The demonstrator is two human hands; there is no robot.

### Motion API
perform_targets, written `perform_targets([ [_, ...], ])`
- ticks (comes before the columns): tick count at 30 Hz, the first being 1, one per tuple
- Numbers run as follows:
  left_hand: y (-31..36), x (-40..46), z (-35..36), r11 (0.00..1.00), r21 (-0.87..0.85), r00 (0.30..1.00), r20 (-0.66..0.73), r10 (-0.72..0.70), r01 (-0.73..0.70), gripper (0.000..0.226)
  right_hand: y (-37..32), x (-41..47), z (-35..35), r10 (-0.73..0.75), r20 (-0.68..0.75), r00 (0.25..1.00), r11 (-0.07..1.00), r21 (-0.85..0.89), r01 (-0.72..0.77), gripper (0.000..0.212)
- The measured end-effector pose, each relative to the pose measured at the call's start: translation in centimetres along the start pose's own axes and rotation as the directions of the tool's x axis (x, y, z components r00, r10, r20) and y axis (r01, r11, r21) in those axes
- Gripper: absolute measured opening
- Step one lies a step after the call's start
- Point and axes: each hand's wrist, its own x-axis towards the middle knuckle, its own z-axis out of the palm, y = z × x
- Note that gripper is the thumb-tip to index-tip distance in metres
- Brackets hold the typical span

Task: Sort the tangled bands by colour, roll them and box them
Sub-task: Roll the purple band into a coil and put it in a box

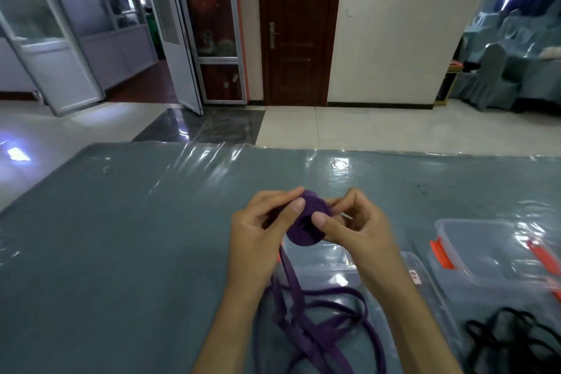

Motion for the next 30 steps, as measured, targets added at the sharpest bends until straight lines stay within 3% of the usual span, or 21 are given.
perform_targets([
  [4, -0.2, -0.3, 0.4, 1.0, 0.001, 0.998, -0.055, 0.019, -0.019, 0.019, -0.6, 0.0, -0.7, -0.105, -0.005, 0.994, 0.989, -0.101, 0.104, 0.033],
  [7, -0.2, -0.2, 0.1, 0.999, 0.007, 0.996, 0.073, 0.05, -0.051, 0.027, -0.4, -0.2, -0.5, -0.214, -0.085, 0.973, 0.975, -0.079, 0.208, 0.029],
  [10, -0.1, 0.0, -0.5, 0.997, -0.009, 0.989, 0.133, 0.072, -0.071, 0.028, -0.7, -0.3, -1.0, -0.108, -0.025, 0.994, 0.994, 0.006, 0.108, 0.023],
  [13, -0.4, -0.4, -0.1, 0.997, -0.026, 0.997, 0.03, 0.068, -0.068, 0.02, -1.7, -0.1, -1.9, -0.042, 0.115, 0.993, 0.999, 0.029, 0.039, 0.027],
  [16, -0.8, -0.4, 0.1, 0.997, -0.034, 0.996, 0.061, 0.068, -0.066, 0.022, -1.5, -0.2, -1.6, -0.123, 0.049, 0.991, 0.992, 0.001, 0.123, 0.036],
  [20, -0.6, 0.5, -1.2, 0.997, 0.038, 0.975, 0.215, 0.058, -0.067, 0.031, -0.5, -0.3, -1.3, -0.048, -0.011, 0.999, 0.998, 0.033, 0.048, 0.019],
  [23, -0.5, 0.5, -1.3, 0.997, 0.062, 0.992, 0.122, 0.044, -0.052, 0.026, -1.0, 0.2, -1.9, -0.008, 0.038, 0.999, 0.999, -0.042, 0.01, 0.032],
  [26, -0.7, 0.2, -0.9, 1.0, 0.011, 0.998, 0.058, 0.027, -0.027, 0.021, -1.2, 0.2, -1.5, -0.086, 0.017, 0.996, 0.992, -0.09, 0.087, 0.039],
  [30, -0.5, 0.4, -2.1, 1.0, -0.003, 0.99, 0.143, 0.014, -0.014, 0.025, -0.3, 0.0, -1.1, -0.076, 0.01, 0.997, 0.997, -0.024, 0.076, 0.018],
])
